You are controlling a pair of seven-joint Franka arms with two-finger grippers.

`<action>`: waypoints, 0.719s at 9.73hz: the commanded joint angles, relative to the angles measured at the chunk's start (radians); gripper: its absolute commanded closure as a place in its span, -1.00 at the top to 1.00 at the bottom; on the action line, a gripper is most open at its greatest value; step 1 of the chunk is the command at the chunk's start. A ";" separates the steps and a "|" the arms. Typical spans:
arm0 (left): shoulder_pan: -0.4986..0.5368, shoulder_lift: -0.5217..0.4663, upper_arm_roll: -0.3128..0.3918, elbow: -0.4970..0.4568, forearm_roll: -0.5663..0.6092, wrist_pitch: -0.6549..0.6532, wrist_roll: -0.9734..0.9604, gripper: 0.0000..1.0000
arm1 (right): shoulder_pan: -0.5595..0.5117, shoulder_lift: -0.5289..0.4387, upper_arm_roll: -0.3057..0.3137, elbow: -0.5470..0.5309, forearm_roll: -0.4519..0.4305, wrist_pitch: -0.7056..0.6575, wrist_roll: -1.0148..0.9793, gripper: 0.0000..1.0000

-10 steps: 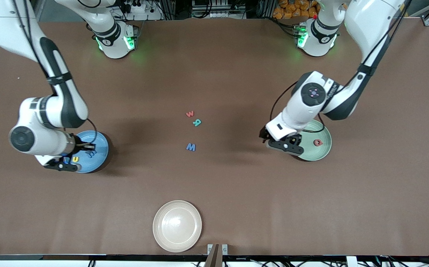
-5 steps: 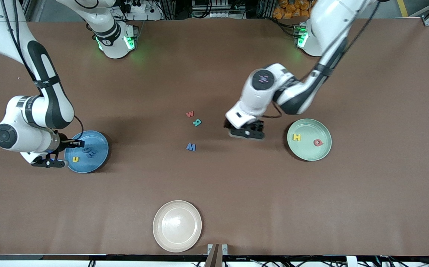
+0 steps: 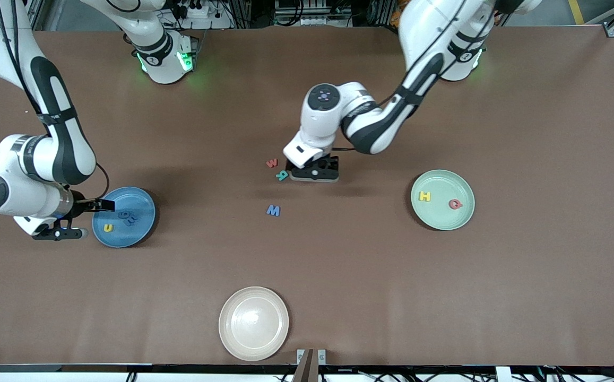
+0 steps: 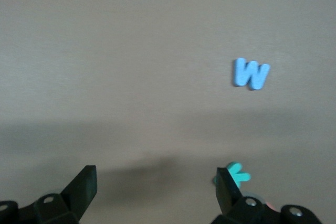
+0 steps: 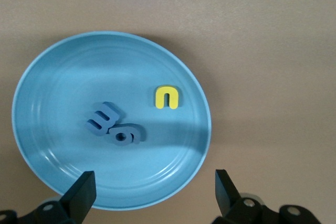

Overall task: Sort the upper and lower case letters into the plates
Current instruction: 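Move the left gripper from the green plate to the teal k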

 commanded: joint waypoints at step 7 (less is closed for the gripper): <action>-0.271 0.154 0.167 0.184 0.039 -0.019 -0.150 1.00 | -0.021 -0.013 0.006 -0.002 -0.007 -0.008 -0.013 1.00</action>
